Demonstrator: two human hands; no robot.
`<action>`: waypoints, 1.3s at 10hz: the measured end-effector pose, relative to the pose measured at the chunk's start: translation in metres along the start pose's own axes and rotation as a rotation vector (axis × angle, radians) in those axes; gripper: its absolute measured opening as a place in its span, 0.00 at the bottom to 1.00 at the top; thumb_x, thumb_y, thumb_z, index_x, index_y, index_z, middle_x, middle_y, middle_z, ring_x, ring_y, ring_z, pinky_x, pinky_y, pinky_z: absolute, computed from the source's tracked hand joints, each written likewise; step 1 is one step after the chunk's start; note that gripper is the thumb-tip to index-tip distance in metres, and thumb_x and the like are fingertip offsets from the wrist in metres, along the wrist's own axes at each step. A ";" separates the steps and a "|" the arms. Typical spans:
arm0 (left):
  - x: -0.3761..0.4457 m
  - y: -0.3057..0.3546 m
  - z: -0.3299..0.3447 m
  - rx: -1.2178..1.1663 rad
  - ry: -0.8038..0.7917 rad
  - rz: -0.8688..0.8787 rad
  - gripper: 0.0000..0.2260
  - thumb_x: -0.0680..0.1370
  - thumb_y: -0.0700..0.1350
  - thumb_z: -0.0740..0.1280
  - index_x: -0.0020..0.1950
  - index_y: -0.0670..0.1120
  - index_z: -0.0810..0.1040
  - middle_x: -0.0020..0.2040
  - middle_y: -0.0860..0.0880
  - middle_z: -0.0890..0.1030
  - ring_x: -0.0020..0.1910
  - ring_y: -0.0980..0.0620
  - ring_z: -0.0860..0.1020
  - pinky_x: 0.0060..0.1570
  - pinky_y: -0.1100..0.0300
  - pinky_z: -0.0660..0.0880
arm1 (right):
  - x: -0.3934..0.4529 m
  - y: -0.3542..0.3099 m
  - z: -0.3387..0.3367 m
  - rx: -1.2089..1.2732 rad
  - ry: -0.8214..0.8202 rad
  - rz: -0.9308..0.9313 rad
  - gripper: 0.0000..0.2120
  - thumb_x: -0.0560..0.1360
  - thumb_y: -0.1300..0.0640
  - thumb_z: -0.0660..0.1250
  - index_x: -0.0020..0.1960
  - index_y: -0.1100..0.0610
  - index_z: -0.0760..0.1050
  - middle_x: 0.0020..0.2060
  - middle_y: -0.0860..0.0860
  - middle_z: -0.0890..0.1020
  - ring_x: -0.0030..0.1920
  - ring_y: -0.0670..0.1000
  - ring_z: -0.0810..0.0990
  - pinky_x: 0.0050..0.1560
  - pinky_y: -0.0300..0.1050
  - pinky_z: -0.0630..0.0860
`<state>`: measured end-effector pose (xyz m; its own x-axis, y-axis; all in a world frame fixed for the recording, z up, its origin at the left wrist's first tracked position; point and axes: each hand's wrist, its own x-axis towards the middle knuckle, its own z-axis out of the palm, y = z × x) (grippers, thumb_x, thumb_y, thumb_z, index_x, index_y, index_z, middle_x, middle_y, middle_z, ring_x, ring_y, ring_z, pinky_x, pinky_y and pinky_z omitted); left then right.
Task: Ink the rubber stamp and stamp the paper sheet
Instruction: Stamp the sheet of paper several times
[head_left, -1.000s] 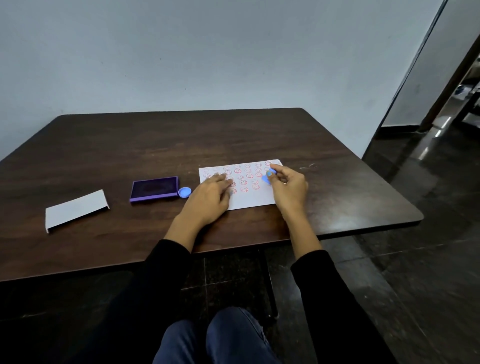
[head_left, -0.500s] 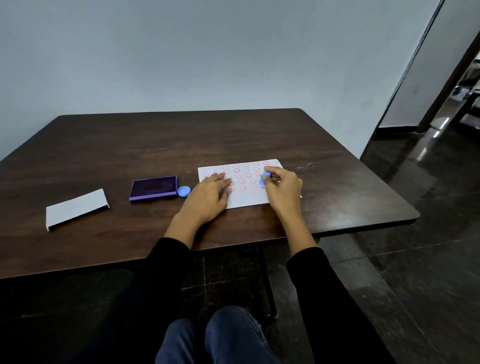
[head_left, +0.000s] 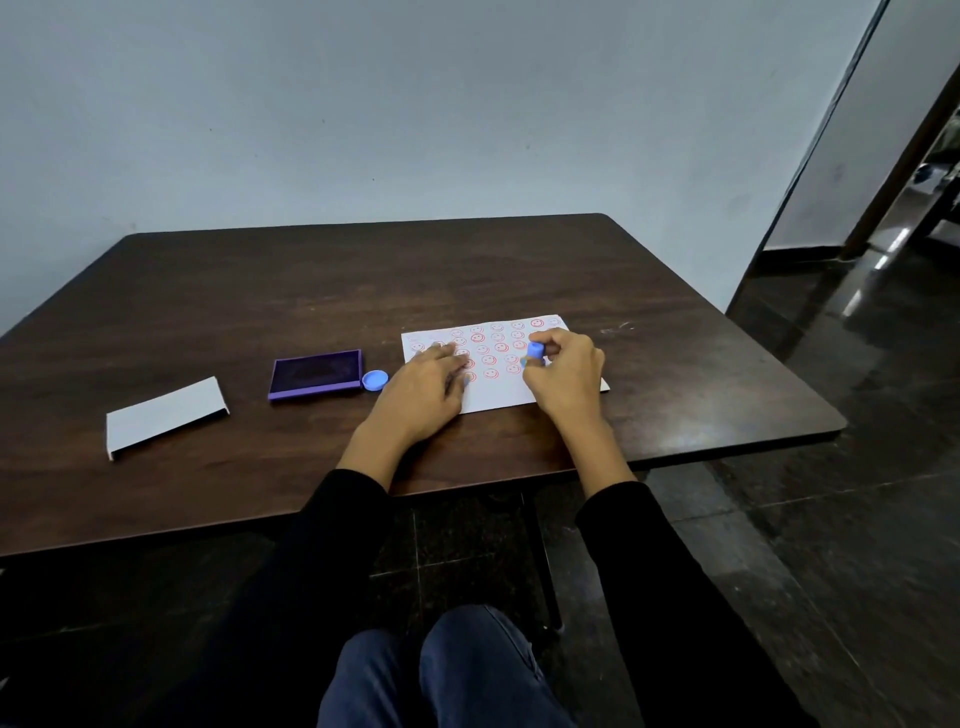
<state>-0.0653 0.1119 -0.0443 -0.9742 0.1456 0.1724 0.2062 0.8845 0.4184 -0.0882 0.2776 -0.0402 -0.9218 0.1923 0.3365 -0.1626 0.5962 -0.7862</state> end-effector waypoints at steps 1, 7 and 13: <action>0.000 -0.001 0.000 -0.001 0.003 0.001 0.18 0.80 0.46 0.58 0.70 0.43 0.69 0.74 0.44 0.65 0.74 0.47 0.61 0.72 0.55 0.58 | 0.001 -0.003 -0.001 0.002 0.002 0.020 0.11 0.67 0.66 0.70 0.50 0.63 0.81 0.46 0.59 0.84 0.49 0.58 0.80 0.47 0.40 0.70; 0.000 -0.001 0.000 0.005 0.006 -0.002 0.18 0.80 0.45 0.58 0.69 0.43 0.70 0.74 0.44 0.66 0.74 0.47 0.61 0.71 0.55 0.59 | 0.009 -0.013 -0.006 -0.058 -0.051 0.125 0.10 0.67 0.64 0.73 0.49 0.63 0.80 0.49 0.59 0.83 0.49 0.56 0.80 0.43 0.39 0.71; 0.000 -0.005 0.003 -0.028 0.020 0.034 0.18 0.80 0.45 0.58 0.69 0.45 0.70 0.74 0.46 0.66 0.74 0.49 0.61 0.73 0.54 0.59 | 0.032 -0.019 -0.045 0.949 0.310 0.463 0.07 0.67 0.68 0.72 0.43 0.60 0.77 0.30 0.49 0.81 0.28 0.41 0.79 0.34 0.32 0.76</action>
<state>-0.0663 0.1093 -0.0493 -0.9645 0.1665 0.2049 0.2424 0.8662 0.4370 -0.0991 0.3077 0.0085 -0.8565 0.5095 -0.0822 -0.1511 -0.3998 -0.9041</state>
